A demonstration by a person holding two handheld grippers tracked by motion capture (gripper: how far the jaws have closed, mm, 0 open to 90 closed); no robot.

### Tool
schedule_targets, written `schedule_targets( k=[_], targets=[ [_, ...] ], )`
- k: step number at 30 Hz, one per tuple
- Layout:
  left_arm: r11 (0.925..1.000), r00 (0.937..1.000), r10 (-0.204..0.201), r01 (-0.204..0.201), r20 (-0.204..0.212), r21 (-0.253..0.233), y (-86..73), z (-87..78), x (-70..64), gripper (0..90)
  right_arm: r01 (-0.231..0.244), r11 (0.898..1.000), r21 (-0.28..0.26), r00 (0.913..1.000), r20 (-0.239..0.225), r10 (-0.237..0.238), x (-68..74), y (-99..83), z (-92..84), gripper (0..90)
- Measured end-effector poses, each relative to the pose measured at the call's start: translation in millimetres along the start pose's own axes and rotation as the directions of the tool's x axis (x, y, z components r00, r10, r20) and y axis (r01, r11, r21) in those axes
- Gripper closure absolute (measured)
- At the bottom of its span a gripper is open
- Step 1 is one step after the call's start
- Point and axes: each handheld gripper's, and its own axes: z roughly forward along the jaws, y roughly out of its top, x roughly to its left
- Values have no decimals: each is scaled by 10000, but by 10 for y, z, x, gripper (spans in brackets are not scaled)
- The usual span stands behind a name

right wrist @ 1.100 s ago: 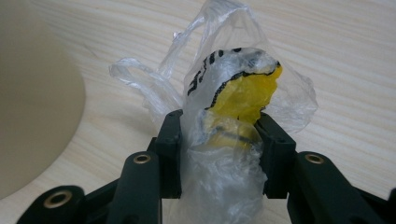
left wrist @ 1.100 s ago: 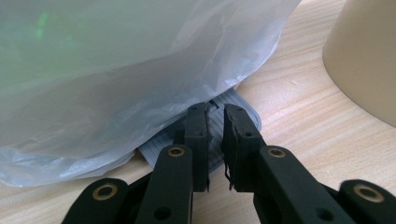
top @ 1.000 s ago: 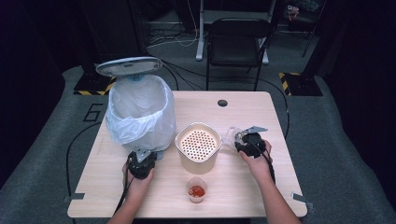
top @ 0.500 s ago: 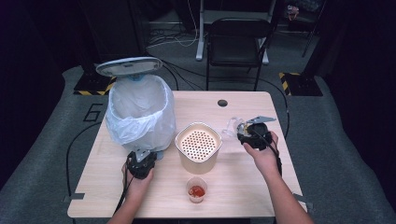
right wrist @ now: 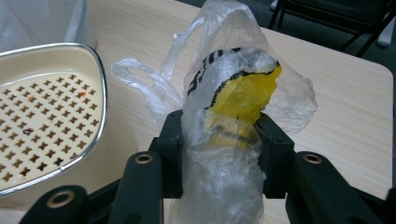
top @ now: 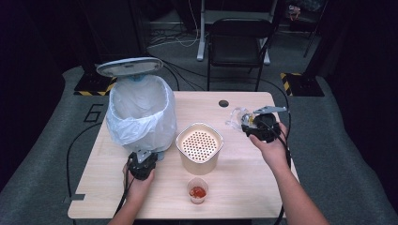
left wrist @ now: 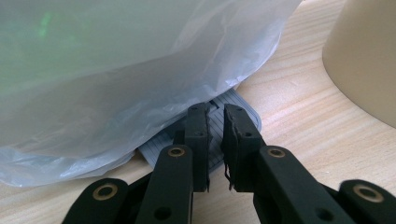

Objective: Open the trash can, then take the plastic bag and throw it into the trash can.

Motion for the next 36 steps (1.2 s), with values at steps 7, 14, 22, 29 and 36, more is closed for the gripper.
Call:
schedule_targets(
  k=[7,14,22,29,36],
  targets=[
    [9994,9995,-328,328,36,-62,-3,6,-11,807,200,9995,-225,9990,-407,-209,118,148,-98,603],
    [9984,9984,-565,565,69,-47,-7,6,-25,807,631,9959,-652,9916,-1089,-699,353,396,-193,603],
    [9973,9974,-725,725,49,-83,-11,9,-36,807,1201,9884,-931,9736,-1835,-1356,702,725,-166,603],
    [9996,9997,-259,259,-6,-143,-7,12,0,807,1511,9838,-961,9596,-2246,-1693,949,976,-87,603],
    [10000,10000,35,-35,-63,-19,3,-3,19,808,1698,9780,-1209,9436,-2661,-1967,1200,1189,12,603]
  ],
)
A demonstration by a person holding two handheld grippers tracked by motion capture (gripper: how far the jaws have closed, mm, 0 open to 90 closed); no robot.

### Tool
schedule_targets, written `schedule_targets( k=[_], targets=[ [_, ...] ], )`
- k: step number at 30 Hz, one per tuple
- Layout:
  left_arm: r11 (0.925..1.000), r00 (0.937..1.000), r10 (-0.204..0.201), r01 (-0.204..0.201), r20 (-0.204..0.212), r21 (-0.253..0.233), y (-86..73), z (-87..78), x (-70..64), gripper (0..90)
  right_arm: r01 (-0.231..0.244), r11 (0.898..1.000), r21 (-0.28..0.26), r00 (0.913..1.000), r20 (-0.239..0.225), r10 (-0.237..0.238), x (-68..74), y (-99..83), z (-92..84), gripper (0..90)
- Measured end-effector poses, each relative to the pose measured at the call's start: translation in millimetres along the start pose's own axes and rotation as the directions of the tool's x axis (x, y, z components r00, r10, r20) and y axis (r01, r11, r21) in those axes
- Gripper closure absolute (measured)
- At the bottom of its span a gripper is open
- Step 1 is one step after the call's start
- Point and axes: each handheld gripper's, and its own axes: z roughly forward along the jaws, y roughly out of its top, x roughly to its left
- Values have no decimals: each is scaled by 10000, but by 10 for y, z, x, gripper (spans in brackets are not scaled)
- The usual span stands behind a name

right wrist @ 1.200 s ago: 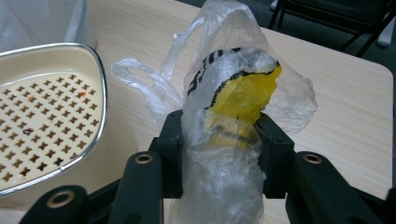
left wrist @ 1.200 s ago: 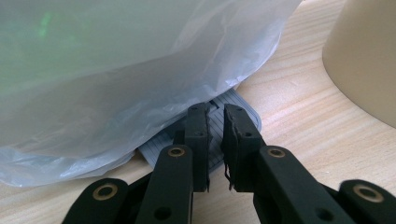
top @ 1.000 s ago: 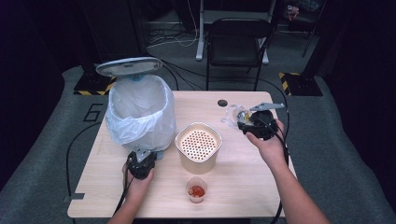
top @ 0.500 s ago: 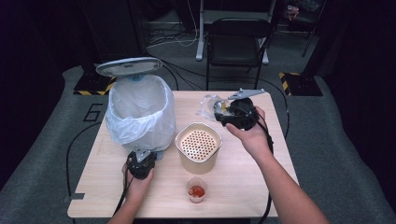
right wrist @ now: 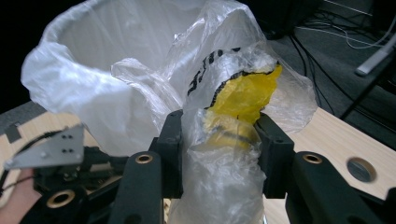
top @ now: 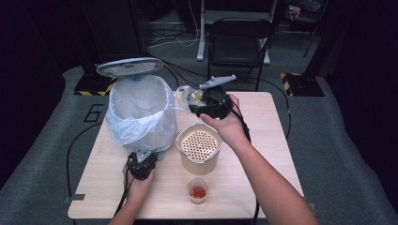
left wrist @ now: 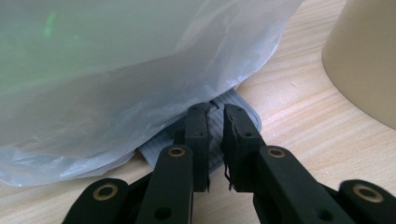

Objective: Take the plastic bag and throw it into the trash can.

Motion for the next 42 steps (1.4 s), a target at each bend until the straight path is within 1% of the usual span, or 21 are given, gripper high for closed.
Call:
schedule_targets(
  k=[3,4,5,8,9,12,13,17,19,20,21,22,26,28,29,30,33,37,42],
  targets=[
    [10000,10000,-13,13,10,13,0,-1,1,808,42,10000,-27,9998,-195,-43,92,95,73,603],
    [10000,10000,-1,1,6,3,0,0,1,808,130,9999,-60,9995,-270,-131,115,128,98,603],
    [10000,10000,-2,2,0,-2,0,0,0,808,63,9999,-86,9994,-348,-66,147,160,116,603],
    [10000,10000,12,-12,13,74,3,-5,1,808,17,9991,-427,9976,-696,-47,201,246,178,603],
    [10000,10000,17,-17,13,74,3,-5,1,808,-32,9985,-547,9962,-869,-15,237,290,231,603],
    [10000,10000,-2,2,21,74,3,-5,2,809,-10,9974,-720,9945,-1047,-65,259,323,284,603],
    [10000,10000,7,-7,9,70,3,-5,2,809,-122,9948,-1010,9932,-1162,4,296,354,350,603],
    [10000,10000,-35,35,53,91,4,-6,5,810,-126,9926,-1209,9923,-1241,-25,352,390,440,603],
    [9999,10000,-45,44,57,101,4,-7,7,810,43,9907,-1362,9916,-1272,-218,393,416,498,603],
    [9999,10000,-84,84,36,91,4,-7,10,822,-33,9905,-1376,9910,-1331,-152,421,427,515,603],
    [9999,10000,-86,86,43,80,4,-7,16,824,35,9885,-1509,9902,-1373,-245,439,440,538,603],
    [9999,9999,-96,95,52,80,4,-7,17,826,-25,9876,-1570,9897,-1415,-199,463,453,559,603],
    [9999,9999,-98,98,47,103,5,-8,14,827,201,9871,-1586,9893,-1394,-425,575,522,694,603],
    [9999,10000,-80,79,39,95,4,-8,15,827,191,9877,-1554,9892,-1404,-413,595,534,718,603],
    [9999,9999,-95,95,33,79,4,-7,11,827,221,9878,-1540,9893,-1390,-438,628,561,773,603],
    [9999,9999,-95,95,33,79,4,-7,11,827,221,9878,-1540,9893,-1390,-438,628,561,773,603],
    [9999,10000,-81,80,24,100,5,-8,10,827,324,9875,-1544,9891,-1367,-538,661,609,858,601],
    [9999,10000,-68,68,12,104,5,-8,9,827,226,9892,-1451,9924,-1168,-398,672,646,969,598],
    [9999,10000,-56,56,-1,99,4,-7,7,827,252,9902,-1377,9938,-1042,-397,668,664,1026,597]
  ],
)
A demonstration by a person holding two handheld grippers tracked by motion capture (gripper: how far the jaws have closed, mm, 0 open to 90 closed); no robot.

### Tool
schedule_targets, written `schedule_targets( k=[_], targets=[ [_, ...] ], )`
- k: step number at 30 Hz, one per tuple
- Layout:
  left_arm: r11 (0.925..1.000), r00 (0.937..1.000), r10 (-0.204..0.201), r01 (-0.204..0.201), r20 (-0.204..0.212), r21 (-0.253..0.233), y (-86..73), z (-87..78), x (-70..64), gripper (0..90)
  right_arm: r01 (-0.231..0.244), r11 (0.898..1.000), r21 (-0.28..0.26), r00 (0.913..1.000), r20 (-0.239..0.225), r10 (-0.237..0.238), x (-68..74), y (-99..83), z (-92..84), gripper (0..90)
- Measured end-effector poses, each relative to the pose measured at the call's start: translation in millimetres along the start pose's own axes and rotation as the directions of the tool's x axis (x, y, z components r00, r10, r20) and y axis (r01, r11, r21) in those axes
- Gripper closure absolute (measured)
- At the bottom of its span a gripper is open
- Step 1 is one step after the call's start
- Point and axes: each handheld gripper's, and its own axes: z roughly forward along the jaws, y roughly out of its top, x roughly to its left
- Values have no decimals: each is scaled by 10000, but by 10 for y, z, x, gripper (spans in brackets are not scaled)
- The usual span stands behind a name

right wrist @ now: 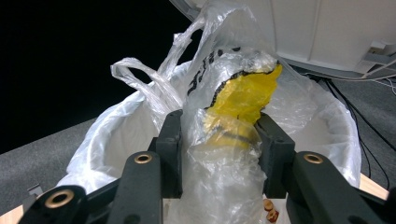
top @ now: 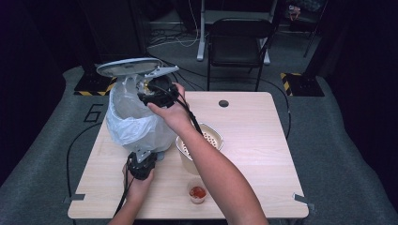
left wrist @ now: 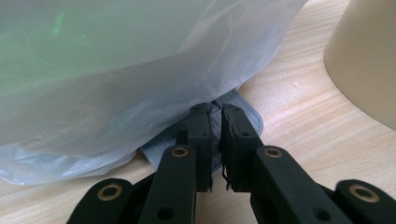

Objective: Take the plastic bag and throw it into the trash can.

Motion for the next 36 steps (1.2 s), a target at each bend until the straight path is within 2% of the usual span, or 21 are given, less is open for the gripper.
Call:
schedule_targets(
  k=[8,9,10,11,13,16,21,26,27,28,29,32,36],
  targets=[
    [10000,10000,9,-9,-26,-22,-1,2,-4,827,-193,9997,143,9994,293,189,-65,-36,159,583],
    [10000,10000,18,-18,-36,-35,-2,3,-4,827,-217,9997,116,9993,302,214,-75,-41,181,565],
    [10000,10000,18,-18,-22,-19,-1,1,-2,827,-336,9993,158,9989,323,331,-92,-52,227,486],
    [10000,10000,3,-3,-13,-34,-1,2,-2,827,-336,9993,158,9989,323,331,-92,-52,227,486],
    [10000,10000,-8,8,9,-3,0,0,1,828,-396,9989,232,9983,438,386,-101,-62,257,428],
    [10000,10000,-7,7,2,-9,0,0,-1,827,-424,9990,140,9985,341,420,-103,-67,226,406],
    [10000,10000,4,-4,-14,-25,-1,1,-2,827,-291,9996,-59,9989,374,293,-93,-69,87,410],
    [10000,10000,8,-8,-5,-1,0,0,-1,827,112,9999,-3,9994,338,-112,-68,-122,-113,407],
    [10000,10000,-15,15,-16,-20,-1,2,-4,827,219,9998,-14,9994,266,-218,-62,-159,-208,392],
    [10000,10000,-15,15,-16,-20,-1,2,-4,827,219,9998,-14,9994,266,-218,-62,-159,-208,392],
    [10000,10000,-9,9,-9,-26,-1,2,-3,827,222,9998,5,9996,159,-222,-64,-202,-304,369],
    [10000,10000,7,-7,-4,-1,0,0,-1,827,249,9997,-8,9996,150,-249,-64,-246,-387,351],
    [10000,10000,3,-3,-21,-37,-2,3,-2,827,255,9997,-43,9996,-86,-255,-39,-383,-612,277]
  ],
)
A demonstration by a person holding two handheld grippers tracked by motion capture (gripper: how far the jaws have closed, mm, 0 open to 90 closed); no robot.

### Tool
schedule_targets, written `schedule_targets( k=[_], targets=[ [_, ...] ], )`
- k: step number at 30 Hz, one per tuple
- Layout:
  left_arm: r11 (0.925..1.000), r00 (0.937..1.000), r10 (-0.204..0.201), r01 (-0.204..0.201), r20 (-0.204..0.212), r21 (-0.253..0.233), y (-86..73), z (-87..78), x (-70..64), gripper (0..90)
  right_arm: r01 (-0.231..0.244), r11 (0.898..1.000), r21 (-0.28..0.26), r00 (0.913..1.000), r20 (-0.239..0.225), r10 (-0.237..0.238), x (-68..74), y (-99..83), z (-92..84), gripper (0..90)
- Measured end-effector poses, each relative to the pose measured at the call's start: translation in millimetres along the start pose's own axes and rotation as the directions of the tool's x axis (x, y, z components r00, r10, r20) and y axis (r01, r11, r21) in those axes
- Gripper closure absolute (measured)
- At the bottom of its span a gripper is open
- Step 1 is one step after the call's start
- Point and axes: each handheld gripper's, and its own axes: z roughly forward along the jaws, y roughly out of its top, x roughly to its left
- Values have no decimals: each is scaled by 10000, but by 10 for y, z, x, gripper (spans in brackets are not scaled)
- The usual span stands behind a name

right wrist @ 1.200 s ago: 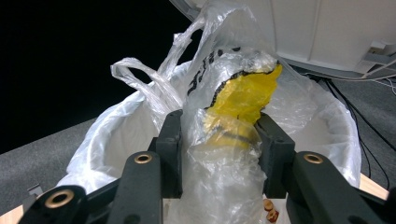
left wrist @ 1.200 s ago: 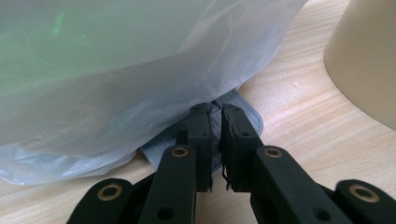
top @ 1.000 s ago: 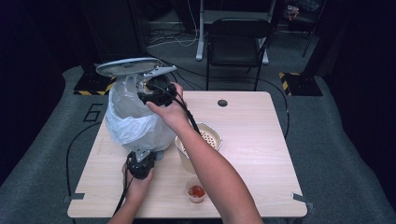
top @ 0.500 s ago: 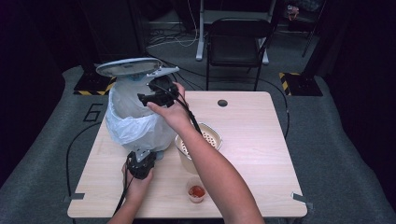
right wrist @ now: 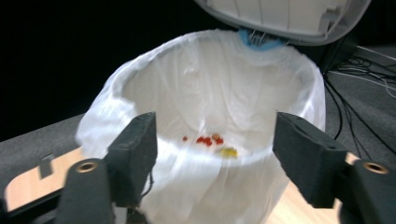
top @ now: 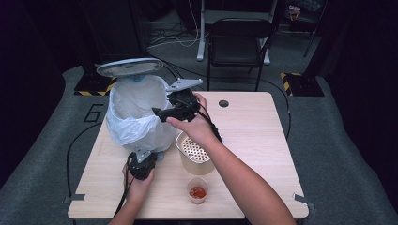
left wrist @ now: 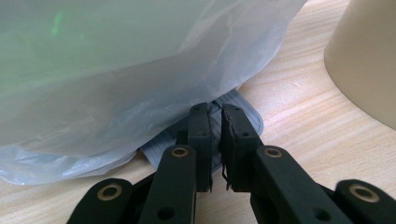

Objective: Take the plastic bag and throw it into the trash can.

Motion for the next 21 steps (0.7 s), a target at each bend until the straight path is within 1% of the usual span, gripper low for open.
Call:
schedule_targets(
  k=[1,2,4,6,7,8,10,11,12,13,14,15,16,17,18,19,20,21],
  targets=[
    [10000,10000,-27,27,15,-3,-1,0,-1,827,70,10000,-56,10000,-1,-70,23,-65,-95,258],
    [10000,10000,-27,27,15,-3,-1,0,-1,827,70,10000,-56,10000,-1,-70,23,-65,-95,258],
    [10000,10000,-20,20,8,-5,-1,1,0,827,137,9999,-80,9999,18,-137,49,-144,-200,226],
    [10000,10000,-1,1,15,14,-1,-1,1,827,124,9999,-61,9999,-77,-124,68,-224,-304,218],
    [10000,10000,-5,5,15,10,-1,-1,0,827,63,10000,-56,9999,-121,-64,86,-313,-400,206],
    [10000,10000,-3,3,15,13,-1,-1,0,827,63,10000,-56,9999,-121,-64,86,-313,-400,206],
    [9989,9988,-471,471,100,-76,-11,11,-31,827,136,9999,-54,9999,-95,-136,92,-413,-488,201],
    [9994,9994,-337,338,120,-43,-8,8,-22,827,180,9998,73,9998,65,-181,108,-510,-565,193],
    [9994,9994,-337,338,120,-43,-8,8,-22,827,180,9998,73,9998,65,-181,108,-510,-565,193],
    [9991,9991,-412,412,98,-76,-11,11,-27,827,274,9996,10,9996,115,-274,108,-554,-597,194],
    [9991,9991,-420,420,111,-60,-10,10,-27,827,241,9997,33,9996,145,-242,112,-599,-634,194],
    [9990,9989,-453,453,151,-2,-9,7,-27,827,159,9999,-49,9999,64,-159,125,-690,-718,198],
    [9989,9988,-471,471,160,-5,-10,7,-27,827,159,9999,-49,9999,64,-159,125,-690,-718,198],
    [9991,9990,-429,429,135,-6,-9,6,-25,827,94,9999,-106,9999,84,-94,152,-774,-795,205],
    [9991,9990,-429,429,135,-6,-9,6,-25,827,94,9999,-106,9999,84,-94,152,-774,-795,205],
    [9991,9990,-434,434,141,-2,-9,6,-24,827,60,9999,-130,9999,96,-59,167,-816,-829,207],
    [9978,9977,-659,660,149,-26,-12,8,-39,827,56,9998,-170,9999,155,-54,182,-857,-855,207],
    [9971,9970,-755,756,150,-37,-14,9,-47,827,34,9998,-192,9998,182,-31,202,-946,-918,207]
  ],
)
